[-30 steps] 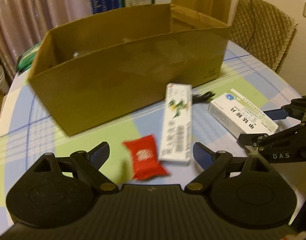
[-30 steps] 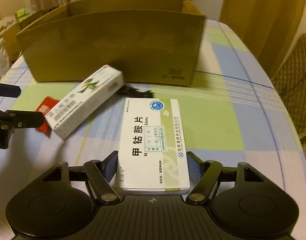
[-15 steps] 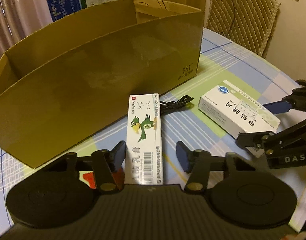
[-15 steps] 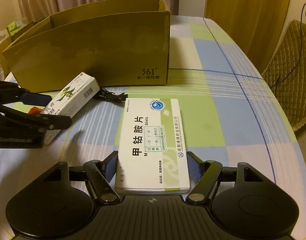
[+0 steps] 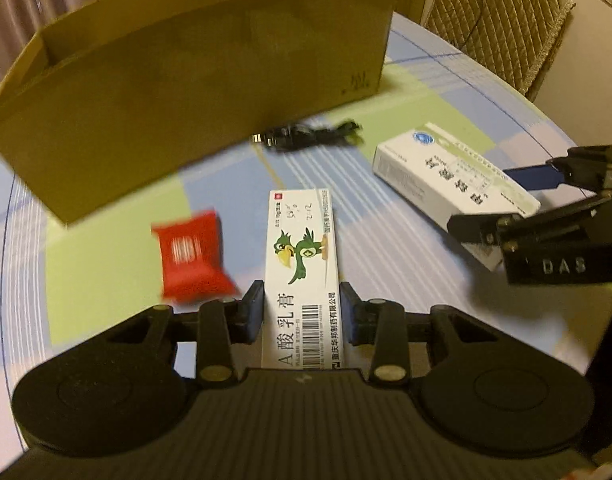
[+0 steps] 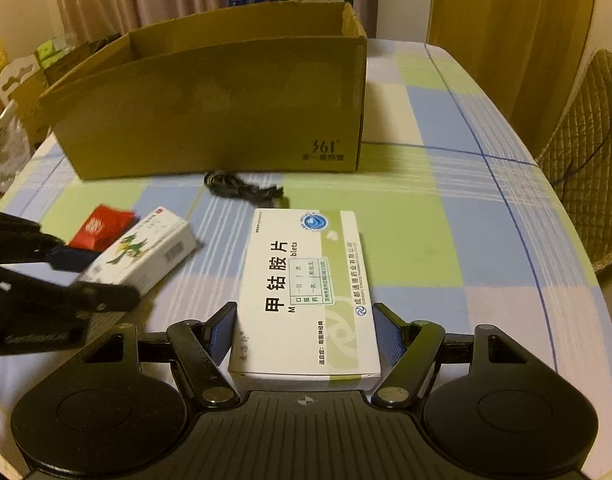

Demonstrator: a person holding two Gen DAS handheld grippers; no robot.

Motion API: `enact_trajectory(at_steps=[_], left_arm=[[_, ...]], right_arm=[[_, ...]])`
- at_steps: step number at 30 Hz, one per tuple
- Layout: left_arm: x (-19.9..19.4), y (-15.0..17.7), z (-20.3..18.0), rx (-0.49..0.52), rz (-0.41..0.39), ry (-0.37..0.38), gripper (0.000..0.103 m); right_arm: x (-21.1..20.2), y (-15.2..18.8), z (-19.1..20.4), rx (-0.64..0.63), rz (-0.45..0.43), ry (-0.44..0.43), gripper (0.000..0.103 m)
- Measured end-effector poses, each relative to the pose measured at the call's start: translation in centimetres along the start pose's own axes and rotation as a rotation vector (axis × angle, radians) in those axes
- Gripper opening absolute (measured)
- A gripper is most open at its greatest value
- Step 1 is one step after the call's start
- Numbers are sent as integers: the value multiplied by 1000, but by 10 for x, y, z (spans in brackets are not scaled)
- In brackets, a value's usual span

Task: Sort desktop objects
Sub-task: 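Grasp the green-bird cream box with left tool while right tool holds medicine box, then lift both boxes and carry them toward the cardboard box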

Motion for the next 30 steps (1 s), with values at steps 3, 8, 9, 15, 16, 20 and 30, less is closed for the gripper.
enact_trajectory(at_steps=[3, 8, 9, 15, 16, 20, 30], left_arm=[[-2, 11, -3, -4, -12, -2, 33], [0, 14, 0, 2, -39, 4, 33], [0, 13, 2, -2, -43, 9, 33], [4, 6, 1, 11, -52, 14, 33], [5, 5, 0, 15, -53, 13, 33], [7, 2, -1, 19, -48, 10, 33], [-10, -2, -4, 26, -75, -3, 33]], right_arm=[[-2, 5, 0, 13, -6, -4, 69], [5, 0, 2, 18, -19, 17, 78], [7, -1, 2, 17, -16, 20, 78], [24, -4, 3, 28, 4, 24, 78], [25, -4, 1, 37, 5, 24, 78], [27, -4, 3, 22, 2, 30, 78], [12, -9, 8, 13, -53, 30, 68]])
Point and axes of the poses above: each gripper's, at about its wrist camera, not at the fingertips, and x roughly the way its jaws point, z to its left, y to its underside, the point moved 3 cm from there along x, roughly the way its jaws point, and after that the axes turned 2 degrees about -x, right-handed, at the moved point
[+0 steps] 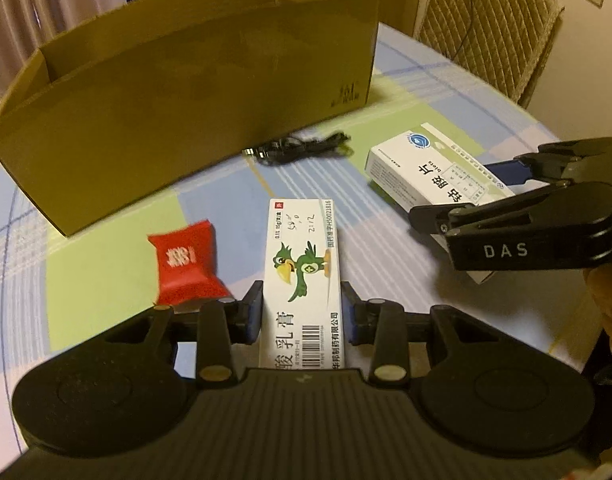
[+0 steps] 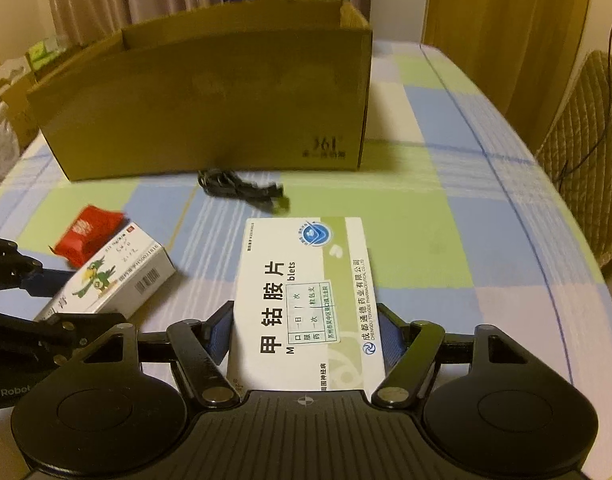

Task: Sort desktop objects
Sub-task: 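Lift both boxes and carry them toward the cardboard box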

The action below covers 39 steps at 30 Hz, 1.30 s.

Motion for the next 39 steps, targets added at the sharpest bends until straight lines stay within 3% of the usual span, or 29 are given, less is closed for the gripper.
enact_trajectory(at_steps=[28, 39], left_arm=[[-50, -35, 25, -119, -112, -29, 33], [-84, -91, 54, -183, -257, -65, 33]], right_arm=[[-53, -46, 16, -46, -190, -27, 68], [-72, -106, 16, -23, -328, -32, 68]])
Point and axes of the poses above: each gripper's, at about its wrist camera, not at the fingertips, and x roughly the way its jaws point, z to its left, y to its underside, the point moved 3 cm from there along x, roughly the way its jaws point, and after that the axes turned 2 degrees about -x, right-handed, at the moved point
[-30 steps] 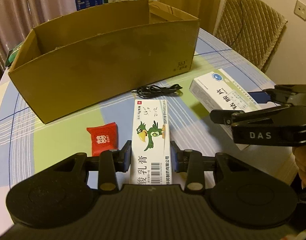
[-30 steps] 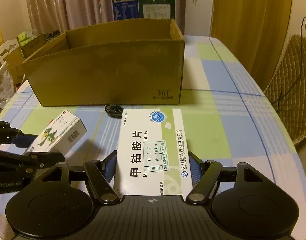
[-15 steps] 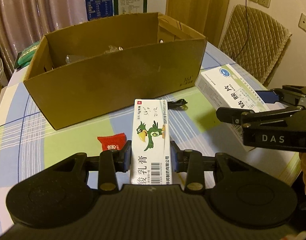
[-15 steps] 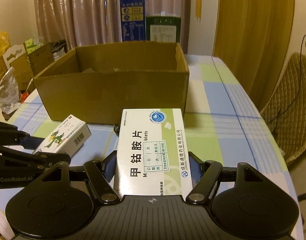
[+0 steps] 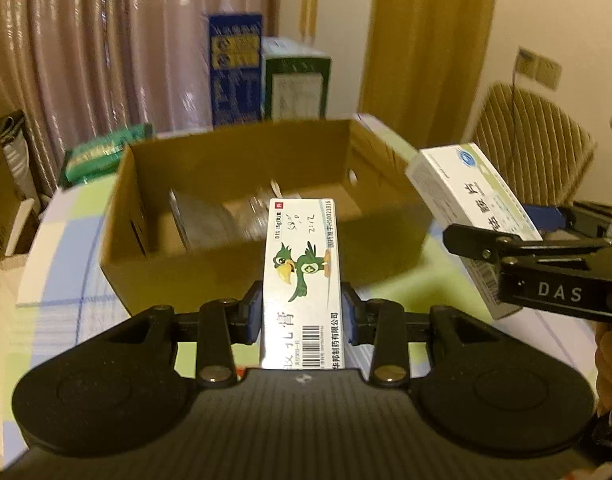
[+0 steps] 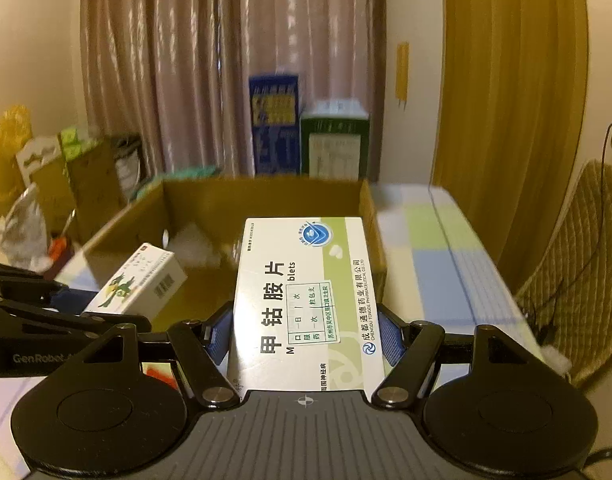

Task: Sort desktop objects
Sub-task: 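Lift both boxes and carry them toward the cardboard box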

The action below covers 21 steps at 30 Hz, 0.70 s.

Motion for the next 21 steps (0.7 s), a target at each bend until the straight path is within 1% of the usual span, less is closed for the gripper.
enact_trajectory(at_steps=[6, 12, 16, 21], left_arm=[[11, -32, 12, -22, -33, -20, 33], [31, -60, 26, -55, -52, -42, 33], [47, -73, 34, -79, -53, -38, 33], [65, -81, 43, -102, -53, -47, 33]], right_arm=[[21, -29, -7, 33, -32, -1, 68], [52, -56, -16, 67, -51, 13, 68], [72, -65, -18, 79, -50, 17, 68], [93, -67, -16, 90, -29, 3, 68]])
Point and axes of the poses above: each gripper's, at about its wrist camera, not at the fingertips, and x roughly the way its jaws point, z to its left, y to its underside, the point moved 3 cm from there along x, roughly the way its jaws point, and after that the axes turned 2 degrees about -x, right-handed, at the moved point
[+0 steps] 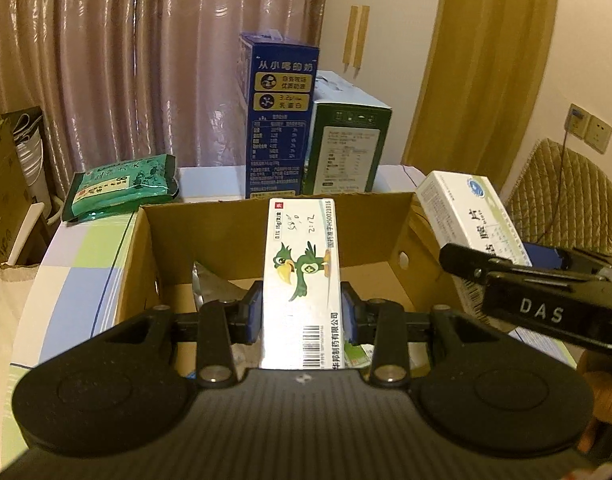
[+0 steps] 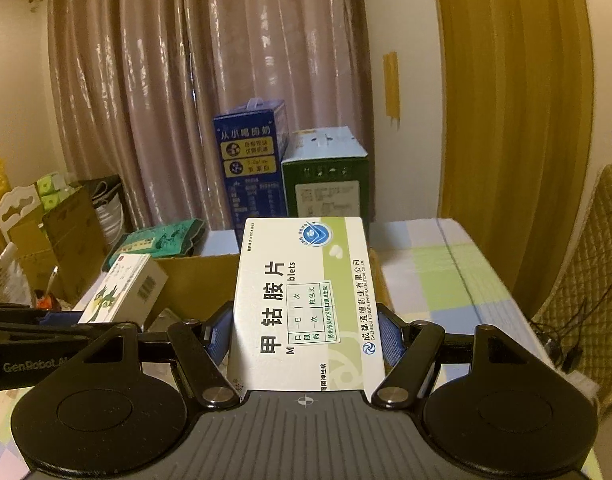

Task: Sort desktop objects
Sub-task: 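Lift both boxes and carry them toward the cardboard box, then open both tools to drop the cream box and medicine box into the box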

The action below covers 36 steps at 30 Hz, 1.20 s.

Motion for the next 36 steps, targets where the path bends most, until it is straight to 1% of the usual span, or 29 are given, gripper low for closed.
enact_trajectory(at_steps=[3, 11, 13, 14, 15, 22, 28, 29, 30, 31, 36], left_arm=[[8, -1, 5, -12, 2, -3, 33], [23, -3, 17, -80, -21, 16, 33], [25, -5, 17, -98, -46, 35, 33], [26, -5, 18, -103, -55, 38, 37], [27, -5, 18, -102, -50, 32, 39], [25, -1, 25, -95, -29, 2, 39], [22, 3, 24, -84, -29, 6, 39], [23, 3, 25, -84, -27, 6, 39], [23, 4, 26, -84, -25, 4, 39], [24, 4, 26, -84, -23, 3, 39], [21, 7, 31, -85, -25, -1, 40]], right_arm=[[10, -2, 2, 4, 4, -2, 68], [25, 1, 3, 3, 25, 5, 68], [28, 2, 1, 6, 28, 10, 68], [30, 3, 0, 8, 31, 12, 68], [30, 4, -1, 10, 35, 13, 68], [33, 7, -1, 19, 42, 9, 68], [36, 8, -1, 22, 16, -2, 68], [37, 8, -1, 19, 11, 0, 73], [39, 9, -2, 22, 17, 10, 85], [38, 9, -5, 36, 10, 11, 88], [34, 9, -15, 60, -11, 25, 89]])
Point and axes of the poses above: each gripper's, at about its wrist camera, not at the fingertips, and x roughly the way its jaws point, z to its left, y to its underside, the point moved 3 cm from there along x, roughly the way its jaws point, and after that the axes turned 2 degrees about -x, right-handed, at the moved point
